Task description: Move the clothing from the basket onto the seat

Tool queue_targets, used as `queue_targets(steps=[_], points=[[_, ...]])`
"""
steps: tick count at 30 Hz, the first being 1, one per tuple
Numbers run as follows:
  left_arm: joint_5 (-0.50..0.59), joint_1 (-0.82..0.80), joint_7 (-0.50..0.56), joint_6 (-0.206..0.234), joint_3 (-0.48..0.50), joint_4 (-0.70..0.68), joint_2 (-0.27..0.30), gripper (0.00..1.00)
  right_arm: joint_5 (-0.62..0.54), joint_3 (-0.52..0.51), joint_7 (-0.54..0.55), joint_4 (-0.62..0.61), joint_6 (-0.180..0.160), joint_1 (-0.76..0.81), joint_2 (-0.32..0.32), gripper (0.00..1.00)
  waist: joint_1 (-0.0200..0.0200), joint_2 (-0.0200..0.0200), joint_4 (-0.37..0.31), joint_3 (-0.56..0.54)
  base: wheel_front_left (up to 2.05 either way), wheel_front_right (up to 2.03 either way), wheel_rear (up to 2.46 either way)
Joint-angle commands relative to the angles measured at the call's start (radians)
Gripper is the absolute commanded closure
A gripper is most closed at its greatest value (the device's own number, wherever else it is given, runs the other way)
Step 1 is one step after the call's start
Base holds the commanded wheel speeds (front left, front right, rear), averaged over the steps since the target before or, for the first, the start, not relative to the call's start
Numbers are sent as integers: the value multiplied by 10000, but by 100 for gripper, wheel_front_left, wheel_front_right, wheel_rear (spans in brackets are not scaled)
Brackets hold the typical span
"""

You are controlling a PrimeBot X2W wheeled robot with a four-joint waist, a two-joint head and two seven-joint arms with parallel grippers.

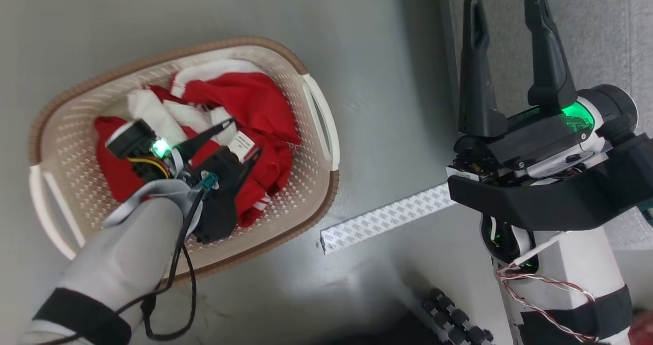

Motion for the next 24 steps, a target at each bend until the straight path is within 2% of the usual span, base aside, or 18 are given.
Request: queue_targets(steps=[1, 6, 14, 24], points=[[121, -159, -41, 47, -101, 110, 120, 0, 63, -16, -20, -70, 8, -143, 40, 0, -1, -2, -279, 423, 0, 0, 0], [241, -636, -41, 75, -508, 371, 140, 0, 308, -22, -20, -162, 8, -216, 39, 0, -1, -2, -447, 740, 0, 0, 0], [415, -1231, -41, 413, -979, 789, 264, 0, 632, 21, -19, -273, 8, -349, 40, 0, -1, -2, -727, 1035, 0, 0, 0], [143, -1533, -41, 591, -1324, 1257, 172, 0, 744, -57, -19, -275, 8, -75, 38, 0, -1, -2, -774, 1136, 0, 0, 0]])
